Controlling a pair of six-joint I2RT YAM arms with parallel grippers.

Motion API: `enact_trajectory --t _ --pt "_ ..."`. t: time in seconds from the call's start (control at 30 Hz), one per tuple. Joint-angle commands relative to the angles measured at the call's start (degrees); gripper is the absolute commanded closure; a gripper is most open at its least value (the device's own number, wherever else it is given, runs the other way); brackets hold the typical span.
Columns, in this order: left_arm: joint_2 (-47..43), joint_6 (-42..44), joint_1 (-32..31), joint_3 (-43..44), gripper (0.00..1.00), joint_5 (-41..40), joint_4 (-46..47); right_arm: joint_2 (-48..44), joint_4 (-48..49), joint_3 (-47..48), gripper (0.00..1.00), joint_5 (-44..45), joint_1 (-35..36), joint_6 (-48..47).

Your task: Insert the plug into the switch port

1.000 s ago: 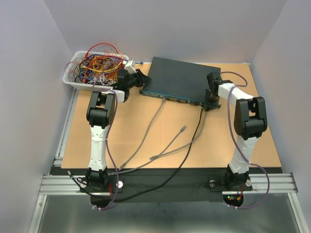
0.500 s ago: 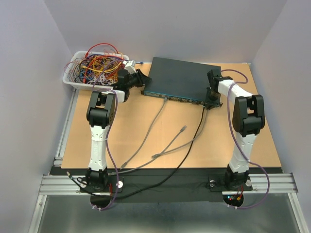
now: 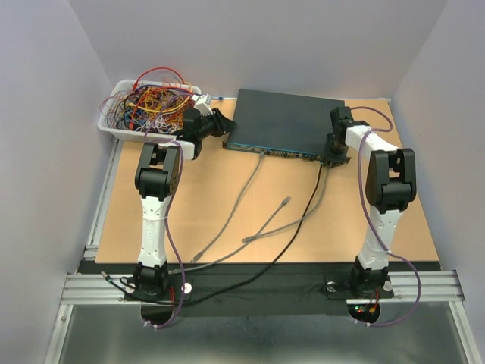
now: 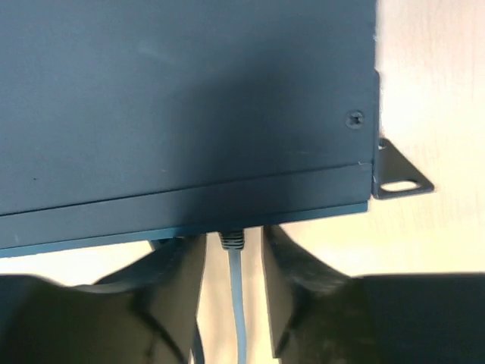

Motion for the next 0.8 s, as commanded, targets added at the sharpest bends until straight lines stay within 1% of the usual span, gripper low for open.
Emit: enact_trajectory --t 0.0,0.07,0.13,0.3,0.4,0.47,0.5,0.57,0.6,0.63,0.7,0.73,0.77 --pt "-3.2 -0.4 0.6 -2.4 0.63 0.9 3.1 -6.2 14.3 -3.7 0.54 -0.6 -1.0 0.1" --pt "-5.5 -1.1 0.6 -4.6 0.63 0.1 4.6 -8.5 14.8 -6.5 0.47 -0.8 -1.1 -0.1" --pt "-7.6 -1.5 0.6 -5.3 0.63 -0.2 4.6 -10.4 14.9 -7.5 0.43 -1.2 -1.1 -0.1" --pt "-12.9 -0.7 0.3 -7.4 0.63 -1.1 2.5 -15.4 14.9 -10.6 0.38 -3.0 -1.0 0.3" --pt "-17.3 1.1 -0.2 -9.5 0.63 -3.0 -0.2 -19.4 14.9 -12.6 0.35 -3.6 -1.1 0.4" --pt "-20.5 3.7 -1.0 -11.2 0.63 -4.4 -4.0 -21.4 14.8 -13.8 0.34 -3.2 -1.0 0.4" --pt "-21.6 4.9 -2.4 -11.9 0.63 -6.4 -5.4 -23.2 14.8 -14.2 0.34 -3.0 -1.0 0.7" --pt "-24.7 7.6 -4.8 -13.0 0.63 -9.5 -11.1 -25.1 14.8 -15.7 0.33 -3.5 -1.0 1.1" --pt "-25.5 11.2 -6.3 -14.3 0.63 -13.2 -13.1 -25.9 14.8 -16.4 0.33 -5.0 -1.1 1.4" --pt "-27.0 12.7 -9.9 -14.9 0.63 -15.1 -16.9 -27.1 14.8 -17.0 0.33 -5.9 -0.9 1.7" --pt "-27.9 15.5 -13.5 -16.6 0.64 -19.3 -20.4 -30.0 14.9 -19.0 0.33 -7.0 -0.6 2.1" --pt "-28.3 17.3 -15.5 -17.1 0.64 -22.7 -21.9 -30.9 14.9 -19.7 0.33 -7.3 0.0 2.3" --pt "-28.4 17.8 -18.8 -18.0 0.64 -24.1 -24.4 -32.9 14.8 -21.1 0.33 -7.4 0.4 2.4"
